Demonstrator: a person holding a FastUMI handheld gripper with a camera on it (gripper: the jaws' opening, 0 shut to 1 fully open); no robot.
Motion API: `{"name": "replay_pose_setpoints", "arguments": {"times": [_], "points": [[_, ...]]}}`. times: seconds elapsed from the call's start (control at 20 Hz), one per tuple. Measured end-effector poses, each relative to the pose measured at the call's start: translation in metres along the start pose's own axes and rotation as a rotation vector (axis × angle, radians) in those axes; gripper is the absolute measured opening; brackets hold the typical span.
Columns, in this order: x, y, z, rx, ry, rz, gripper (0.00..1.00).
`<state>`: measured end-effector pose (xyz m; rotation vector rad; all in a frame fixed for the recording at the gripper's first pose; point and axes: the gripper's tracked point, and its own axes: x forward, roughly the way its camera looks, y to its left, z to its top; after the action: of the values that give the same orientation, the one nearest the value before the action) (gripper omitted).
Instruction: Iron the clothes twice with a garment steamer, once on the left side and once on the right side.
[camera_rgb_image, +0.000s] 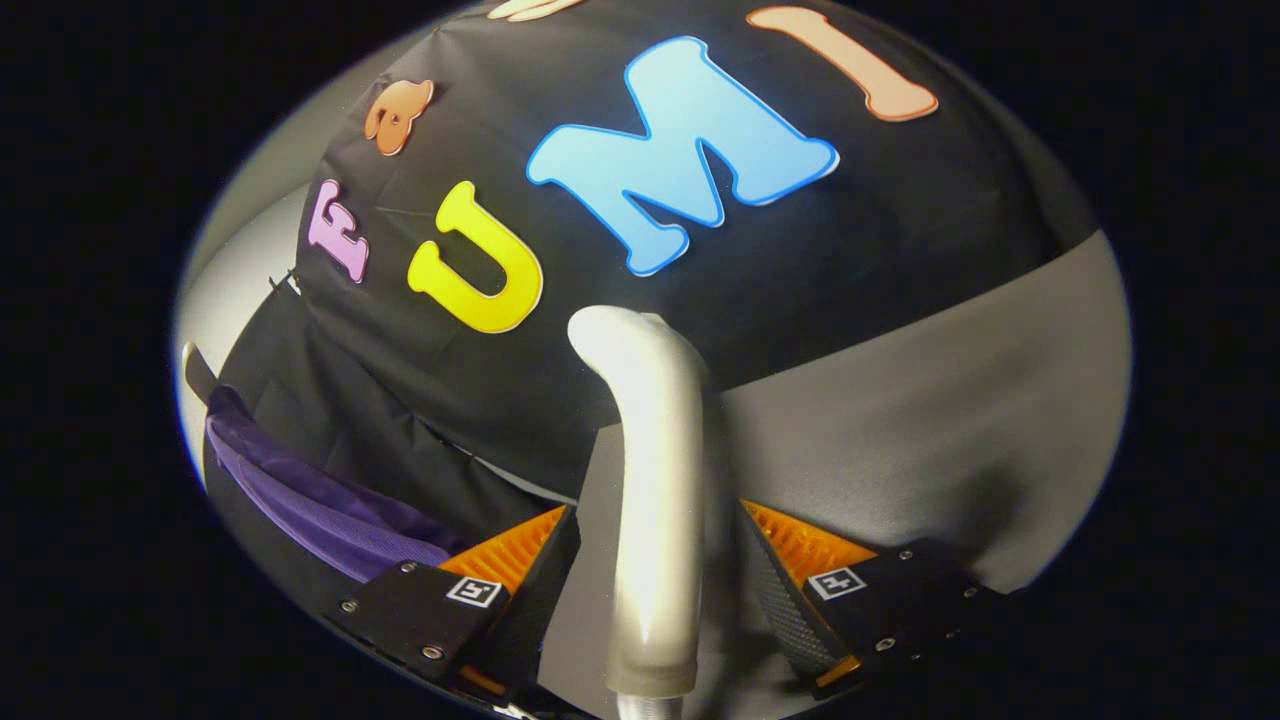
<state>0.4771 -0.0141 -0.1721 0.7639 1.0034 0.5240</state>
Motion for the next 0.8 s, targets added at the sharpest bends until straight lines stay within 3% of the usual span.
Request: {"name": "replay_pose_setpoints", "arguments": {"times": [0.2,0.4,0.45,0.8], "points": [[0.011,0.007,-0.009,0.095,0.076,0.069,0.85],[0.018,0.01,-0.02,0.203,0.127,0.101,0.57],[0.017,0.012,-0.02,0.219,0.128,0.112,0.44],[-0.017,0.028,-0.027,0.083,-0.031,0.065,0.38]]}}
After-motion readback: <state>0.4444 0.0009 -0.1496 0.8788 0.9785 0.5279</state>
